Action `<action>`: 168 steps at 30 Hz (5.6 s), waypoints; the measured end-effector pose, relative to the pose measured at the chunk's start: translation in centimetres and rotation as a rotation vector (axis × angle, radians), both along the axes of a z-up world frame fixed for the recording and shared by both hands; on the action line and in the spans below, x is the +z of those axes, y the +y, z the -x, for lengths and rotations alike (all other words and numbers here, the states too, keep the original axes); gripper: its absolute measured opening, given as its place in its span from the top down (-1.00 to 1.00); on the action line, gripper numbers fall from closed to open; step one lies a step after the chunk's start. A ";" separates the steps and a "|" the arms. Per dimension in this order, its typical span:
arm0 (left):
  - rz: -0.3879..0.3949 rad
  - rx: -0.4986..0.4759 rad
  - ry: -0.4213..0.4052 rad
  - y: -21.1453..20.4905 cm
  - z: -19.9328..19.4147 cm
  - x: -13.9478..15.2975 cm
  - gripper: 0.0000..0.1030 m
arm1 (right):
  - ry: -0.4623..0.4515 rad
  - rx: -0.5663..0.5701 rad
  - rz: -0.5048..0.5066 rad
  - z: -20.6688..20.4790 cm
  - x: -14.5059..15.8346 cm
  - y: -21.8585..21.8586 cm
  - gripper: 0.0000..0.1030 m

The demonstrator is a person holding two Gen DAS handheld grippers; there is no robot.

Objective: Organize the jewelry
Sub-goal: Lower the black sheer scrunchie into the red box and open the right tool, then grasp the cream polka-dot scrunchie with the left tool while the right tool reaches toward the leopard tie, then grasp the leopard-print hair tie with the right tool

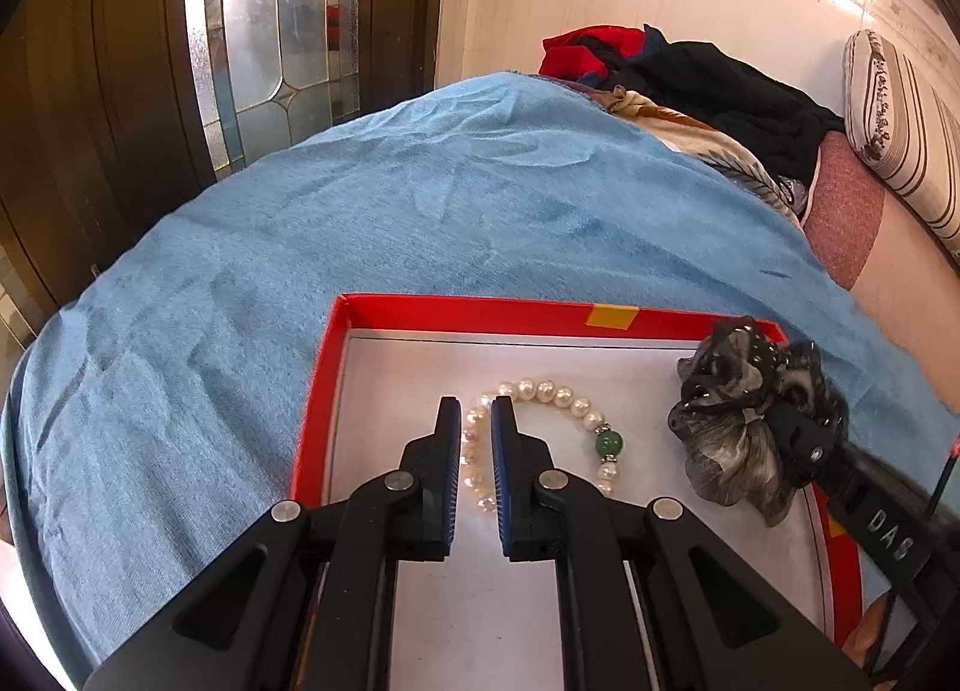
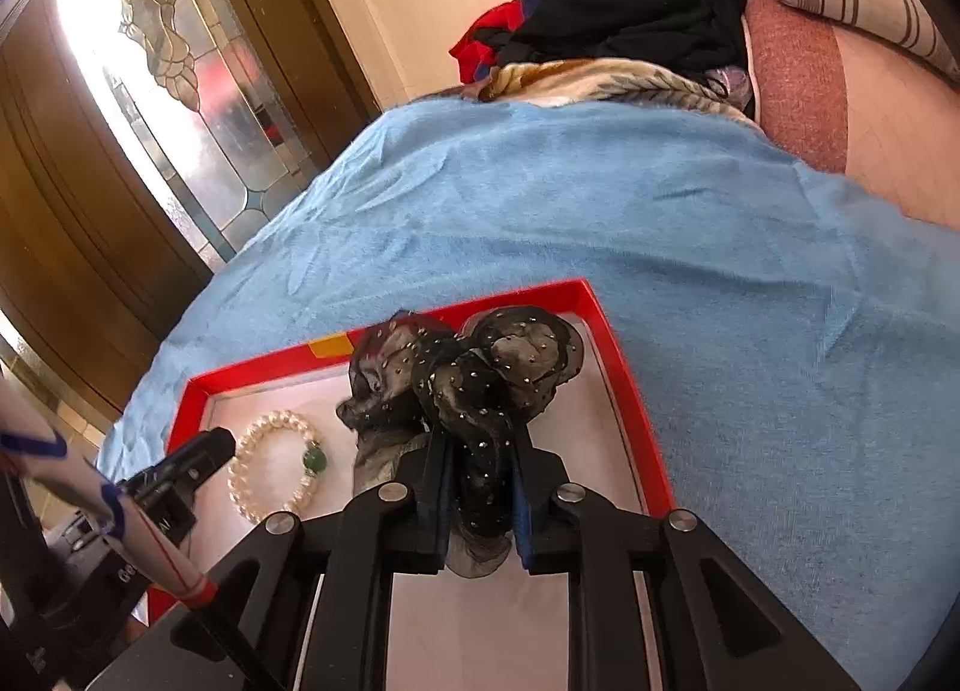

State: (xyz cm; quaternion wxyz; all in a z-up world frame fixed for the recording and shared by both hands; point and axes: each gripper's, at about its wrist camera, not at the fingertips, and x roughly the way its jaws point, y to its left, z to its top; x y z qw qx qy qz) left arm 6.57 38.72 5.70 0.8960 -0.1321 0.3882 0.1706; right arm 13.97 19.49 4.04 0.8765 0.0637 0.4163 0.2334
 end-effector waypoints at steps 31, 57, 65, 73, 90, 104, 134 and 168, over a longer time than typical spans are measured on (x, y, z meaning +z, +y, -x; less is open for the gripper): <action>-0.037 -0.219 0.012 -9.8 8.4 0.7 0.81 | 0.044 -0.115 0.066 12.1 -0.5 -10.5 0.33; 0.001 -0.282 -0.153 -17.0 13.8 5.2 0.01 | -0.064 -0.118 0.009 19.9 6.3 -18.5 -0.04; -0.070 -0.446 -0.159 -25.8 15.6 6.1 0.00 | -0.105 -0.274 -0.016 22.3 7.3 -27.3 -0.04; -0.127 -0.566 -0.135 -31.9 16.8 6.3 -0.04 | -0.246 -0.450 -0.157 22.6 9.4 -37.3 -0.04; -0.068 -0.667 -0.043 -39.4 11.6 3.6 -0.08 | 0.118 -0.727 -0.400 17.8 0.6 -52.2 -0.06; -0.039 -0.640 -0.064 -36.6 13.7 5.1 -0.09 | 0.097 -0.408 -0.319 19.8 2.3 -45.7 -0.08; -0.015 -0.799 0.183 -47.8 6.4 -4.0 0.74 | 0.132 -0.710 -0.330 15.6 -0.3 -52.3 0.11; 0.040 -0.786 0.152 -42.4 5.6 -4.6 0.65 | 0.048 -0.384 -0.057 11.3 1.2 -46.0 0.85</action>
